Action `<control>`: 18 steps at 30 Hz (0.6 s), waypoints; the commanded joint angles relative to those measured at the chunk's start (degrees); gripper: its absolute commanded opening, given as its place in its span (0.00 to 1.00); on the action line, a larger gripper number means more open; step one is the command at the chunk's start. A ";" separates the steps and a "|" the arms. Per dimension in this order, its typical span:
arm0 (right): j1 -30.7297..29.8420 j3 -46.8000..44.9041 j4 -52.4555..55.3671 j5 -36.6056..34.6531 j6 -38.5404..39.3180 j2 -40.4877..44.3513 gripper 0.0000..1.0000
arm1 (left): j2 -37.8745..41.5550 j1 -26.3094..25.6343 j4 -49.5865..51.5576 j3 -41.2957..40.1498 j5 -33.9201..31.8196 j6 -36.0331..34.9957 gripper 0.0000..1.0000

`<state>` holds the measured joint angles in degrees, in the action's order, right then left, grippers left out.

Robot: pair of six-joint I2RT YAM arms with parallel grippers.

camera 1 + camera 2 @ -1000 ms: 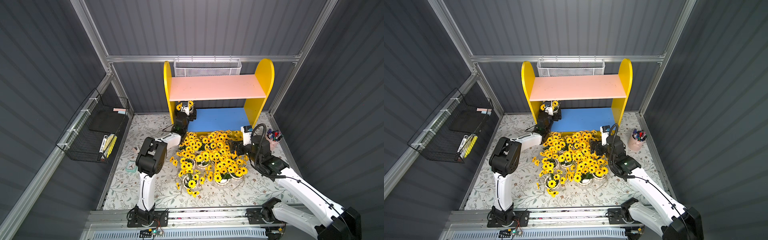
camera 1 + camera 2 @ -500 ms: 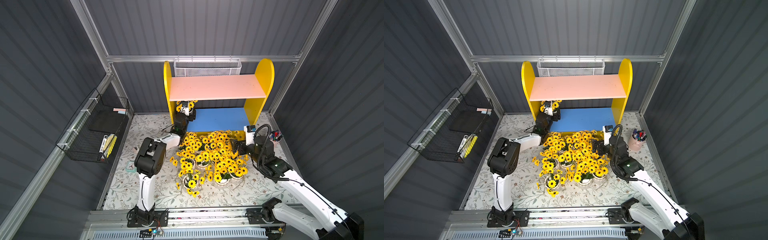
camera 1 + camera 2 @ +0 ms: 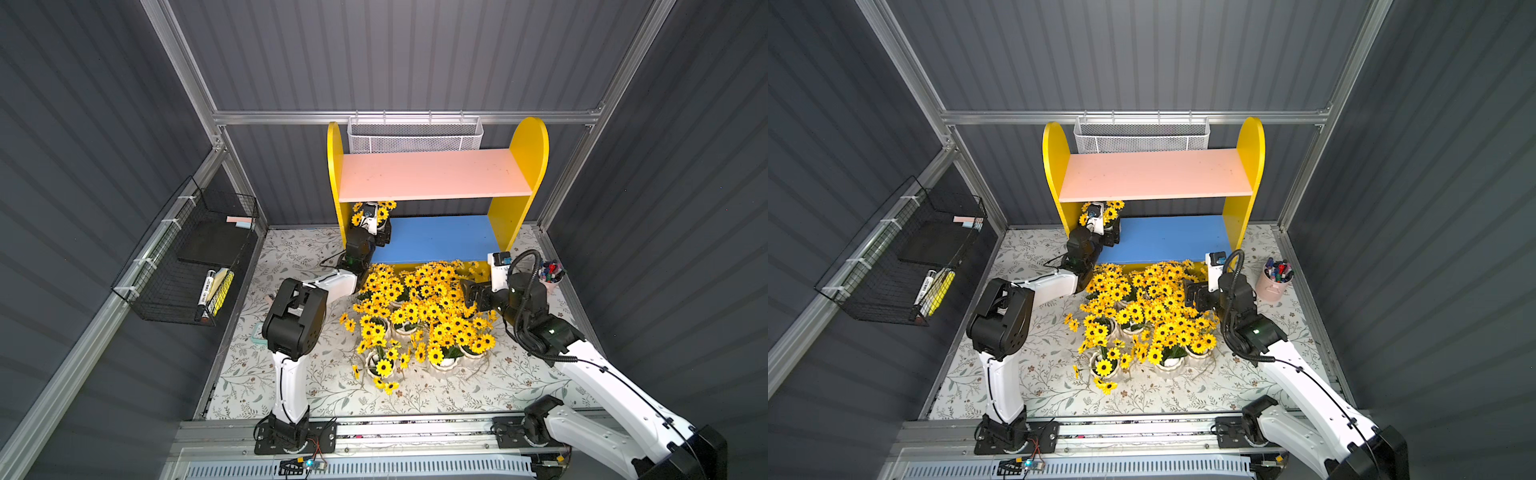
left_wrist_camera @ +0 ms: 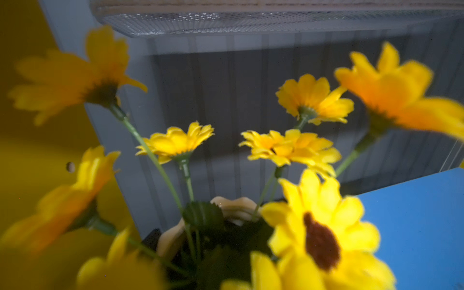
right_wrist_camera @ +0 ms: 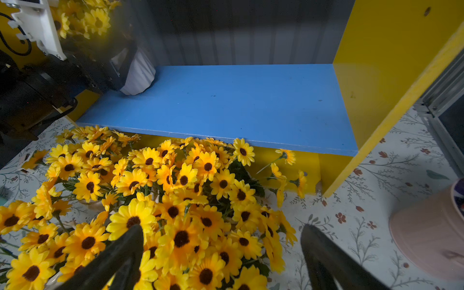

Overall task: Take the sunflower pots off the shelves
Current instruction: Pick up the sunflower pot from the shelf.

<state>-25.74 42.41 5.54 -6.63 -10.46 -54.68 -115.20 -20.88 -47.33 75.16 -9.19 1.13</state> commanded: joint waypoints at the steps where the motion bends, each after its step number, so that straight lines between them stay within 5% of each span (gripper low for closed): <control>1: 0.34 -0.56 -1.28 -0.43 0.08 0.29 0.99 | 3.45 0.25 1.56 -1.06 3.14 0.87 0.00; 18: 0.83 -1.80 -1.94 -1.17 -0.18 0.78 0.99 | 9.76 -0.01 0.58 -8.45 12.53 3.18 0.00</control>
<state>-25.15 41.30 4.75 -7.29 -10.48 -54.46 -108.64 -20.88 -46.30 67.51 0.95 3.09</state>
